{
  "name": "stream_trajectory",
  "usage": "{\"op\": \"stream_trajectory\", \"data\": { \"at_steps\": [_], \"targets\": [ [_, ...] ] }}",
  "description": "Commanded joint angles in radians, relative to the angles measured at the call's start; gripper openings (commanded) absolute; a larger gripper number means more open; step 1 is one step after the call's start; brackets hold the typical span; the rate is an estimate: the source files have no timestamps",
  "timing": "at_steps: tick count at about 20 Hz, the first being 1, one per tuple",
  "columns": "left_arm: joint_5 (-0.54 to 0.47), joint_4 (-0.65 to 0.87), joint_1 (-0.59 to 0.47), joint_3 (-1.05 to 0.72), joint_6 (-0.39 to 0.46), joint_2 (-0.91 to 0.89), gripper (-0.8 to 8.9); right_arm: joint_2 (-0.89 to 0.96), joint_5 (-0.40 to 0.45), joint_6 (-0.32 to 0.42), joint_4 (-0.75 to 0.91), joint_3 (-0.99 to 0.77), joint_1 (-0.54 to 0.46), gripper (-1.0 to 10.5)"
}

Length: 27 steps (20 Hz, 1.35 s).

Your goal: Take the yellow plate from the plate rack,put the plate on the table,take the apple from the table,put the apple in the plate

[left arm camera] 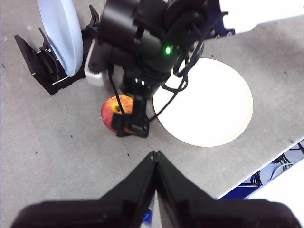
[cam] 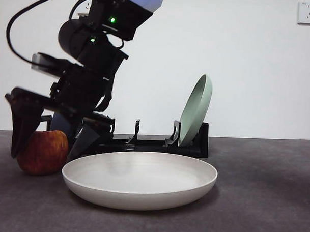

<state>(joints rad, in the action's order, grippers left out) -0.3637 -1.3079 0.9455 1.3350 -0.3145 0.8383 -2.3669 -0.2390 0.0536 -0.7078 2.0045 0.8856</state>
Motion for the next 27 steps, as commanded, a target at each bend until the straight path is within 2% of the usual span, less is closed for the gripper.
{"op": "stream_trajectory", "data": {
  "at_steps": [1, 2, 5, 7, 11, 18, 21, 27],
  "targets": [
    [-0.003, 0.007, 0.003, -0.004, 0.012, 0.000, -0.06, -0.019, 0.012, -0.011, 0.001, 0.002, 0.011, 4.8],
    [-0.003, 0.006, 0.003, -0.004, 0.012, 0.000, -0.07, -0.019, 0.013, -0.026, 0.005, 0.002, 0.011, 4.2],
    [-0.003, 0.006, 0.003, -0.004, 0.012, 0.000, -0.07, -0.019, 0.012, -0.029, 0.006, 0.002, 0.011, 1.2],
    [-0.003, 0.006, 0.003, -0.004, 0.012, 0.000, -0.07, -0.018, 0.012, -0.028, 0.005, 0.002, 0.011, -0.2],
    [-0.003, 0.003, 0.003, -0.004, 0.012, 0.000, -0.07, 0.005, 0.014, -0.027, -0.005, 0.002, 0.011, -0.1],
    [-0.003, -0.007, 0.003, -0.004, 0.028, -0.001, -0.07, 0.219, 0.113, 0.028, -0.084, 0.004, 0.003, -0.1],
    [-0.002, -0.007, 0.003, -0.004, 0.036, -0.001, -0.06, 0.331, 0.179, 0.083, -0.170, 0.004, -0.014, -0.1],
    [0.018, -0.007, 0.003, -0.004, 0.074, -0.001, -0.07, 0.491, 0.175, 0.117, -0.378, -0.014, -0.099, -0.1]
  ]
}}
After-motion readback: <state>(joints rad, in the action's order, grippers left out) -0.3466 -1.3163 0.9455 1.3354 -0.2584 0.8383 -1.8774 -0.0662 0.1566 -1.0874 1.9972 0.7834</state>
